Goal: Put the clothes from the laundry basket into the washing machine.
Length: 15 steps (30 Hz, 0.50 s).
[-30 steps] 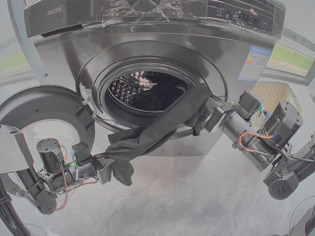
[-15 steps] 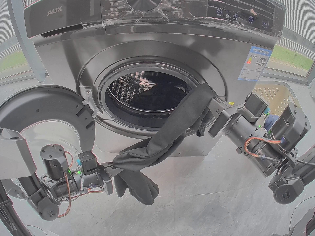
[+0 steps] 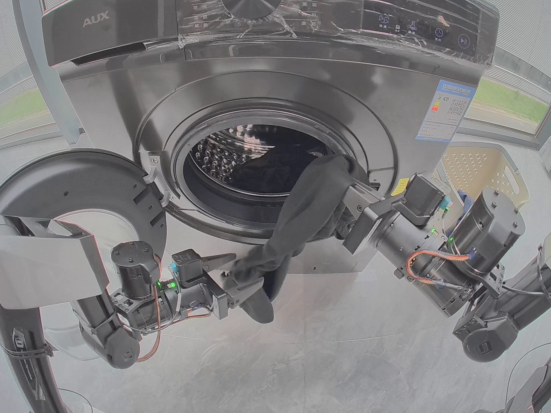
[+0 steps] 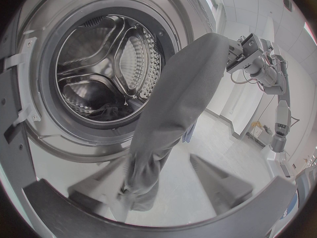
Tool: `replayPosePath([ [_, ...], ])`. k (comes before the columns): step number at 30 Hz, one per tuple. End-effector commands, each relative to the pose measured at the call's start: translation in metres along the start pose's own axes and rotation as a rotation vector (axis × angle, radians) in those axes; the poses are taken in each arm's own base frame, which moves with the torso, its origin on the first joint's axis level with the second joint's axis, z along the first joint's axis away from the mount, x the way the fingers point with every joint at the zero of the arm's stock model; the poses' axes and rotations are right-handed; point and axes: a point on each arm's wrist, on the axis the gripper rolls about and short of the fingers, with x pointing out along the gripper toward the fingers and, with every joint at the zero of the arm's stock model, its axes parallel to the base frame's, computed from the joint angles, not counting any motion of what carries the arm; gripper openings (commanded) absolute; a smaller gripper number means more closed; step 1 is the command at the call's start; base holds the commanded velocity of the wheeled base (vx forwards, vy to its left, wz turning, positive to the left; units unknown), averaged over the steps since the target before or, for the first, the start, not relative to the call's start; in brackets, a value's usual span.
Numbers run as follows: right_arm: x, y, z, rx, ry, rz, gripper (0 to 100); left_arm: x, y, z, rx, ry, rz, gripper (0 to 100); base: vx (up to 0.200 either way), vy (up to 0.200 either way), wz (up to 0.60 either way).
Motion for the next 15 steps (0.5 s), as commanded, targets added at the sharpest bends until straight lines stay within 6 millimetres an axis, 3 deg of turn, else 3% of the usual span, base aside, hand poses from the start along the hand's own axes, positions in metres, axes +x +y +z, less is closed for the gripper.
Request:
replayPosePath([
  [1,0.003,0.001,-0.009,-0.003,0.022,0.003,0,0.012,-0.001,-0.008,-0.005,0.009,-0.014,100,0.0,0.0,0.0],
  [15,0.017,0.003,-0.001,-0.001,-0.035,0.011,0,0.038,0.0,-0.036,-0.013,0.046,-0.038,100,0.0,0.0,0.0],
])
